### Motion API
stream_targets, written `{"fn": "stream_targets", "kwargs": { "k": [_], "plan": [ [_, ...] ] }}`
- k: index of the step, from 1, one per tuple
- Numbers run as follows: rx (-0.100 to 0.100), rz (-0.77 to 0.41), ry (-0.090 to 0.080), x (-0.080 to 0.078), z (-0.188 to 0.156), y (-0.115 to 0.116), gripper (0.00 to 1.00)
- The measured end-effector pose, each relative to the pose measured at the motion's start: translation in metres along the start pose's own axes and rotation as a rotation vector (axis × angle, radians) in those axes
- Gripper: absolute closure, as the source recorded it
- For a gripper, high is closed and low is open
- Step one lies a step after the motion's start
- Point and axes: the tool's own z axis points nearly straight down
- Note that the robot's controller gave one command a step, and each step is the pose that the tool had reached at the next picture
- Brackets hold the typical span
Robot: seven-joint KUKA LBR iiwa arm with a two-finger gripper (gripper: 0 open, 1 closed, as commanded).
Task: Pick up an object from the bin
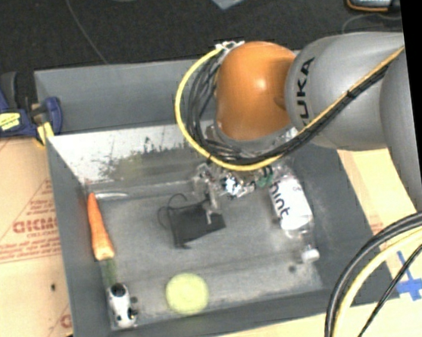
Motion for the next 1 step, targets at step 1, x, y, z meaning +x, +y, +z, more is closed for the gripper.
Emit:
{"fn": "stream_targets", "kwargs": {
  "k": [1],
  "plan": [
    [0.0,0.001,0.0,0.0,0.0,0.0001,1.0]
  ]
}}
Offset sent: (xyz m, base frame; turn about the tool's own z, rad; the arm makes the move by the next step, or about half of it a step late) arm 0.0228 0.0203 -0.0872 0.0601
